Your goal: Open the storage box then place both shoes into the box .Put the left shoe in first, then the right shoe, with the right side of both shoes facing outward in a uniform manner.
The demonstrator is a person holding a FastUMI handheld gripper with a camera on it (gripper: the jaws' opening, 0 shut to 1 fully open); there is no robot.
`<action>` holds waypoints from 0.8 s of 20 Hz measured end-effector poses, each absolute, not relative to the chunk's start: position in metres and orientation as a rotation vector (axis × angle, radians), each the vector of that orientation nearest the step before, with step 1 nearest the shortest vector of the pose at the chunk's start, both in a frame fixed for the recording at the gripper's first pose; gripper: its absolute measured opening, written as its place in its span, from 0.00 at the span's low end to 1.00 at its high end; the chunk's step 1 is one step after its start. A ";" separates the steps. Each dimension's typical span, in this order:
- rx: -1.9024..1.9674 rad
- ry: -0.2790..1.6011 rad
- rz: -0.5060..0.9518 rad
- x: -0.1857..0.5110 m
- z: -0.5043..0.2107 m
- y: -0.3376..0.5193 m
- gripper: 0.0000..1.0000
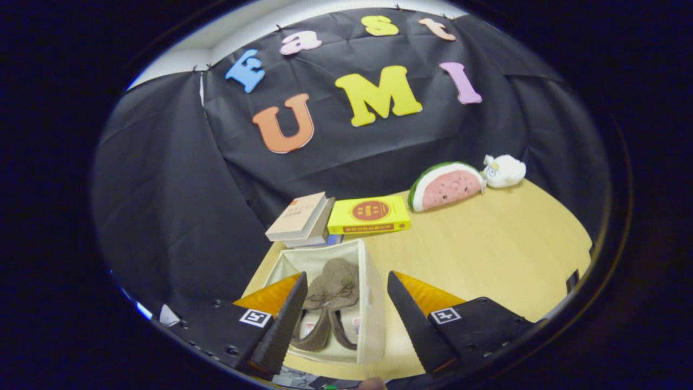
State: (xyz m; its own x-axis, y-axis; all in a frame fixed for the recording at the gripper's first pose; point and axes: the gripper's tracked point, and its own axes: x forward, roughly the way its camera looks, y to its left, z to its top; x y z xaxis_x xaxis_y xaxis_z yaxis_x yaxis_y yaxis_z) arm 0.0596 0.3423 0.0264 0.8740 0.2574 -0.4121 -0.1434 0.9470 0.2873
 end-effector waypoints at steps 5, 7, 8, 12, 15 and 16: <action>0.118 0.216 0.241 0.025 0.077 0.277 0.96; 0.067 0.122 0.223 0.010 0.093 0.242 0.96; 0.061 0.088 0.220 0.002 0.099 0.231 0.96; 0.015 -0.040 0.239 -0.039 0.108 0.202 0.96; 0.015 -0.047 0.269 -0.064 0.086 0.195 0.95; 0.021 -0.047 0.291 -0.069 0.079 0.194 0.95</action>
State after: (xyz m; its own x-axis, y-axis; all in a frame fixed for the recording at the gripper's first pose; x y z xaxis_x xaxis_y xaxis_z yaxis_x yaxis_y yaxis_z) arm -0.0693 0.1941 0.0786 0.9568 0.2866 0.0490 -0.2876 0.9577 0.0138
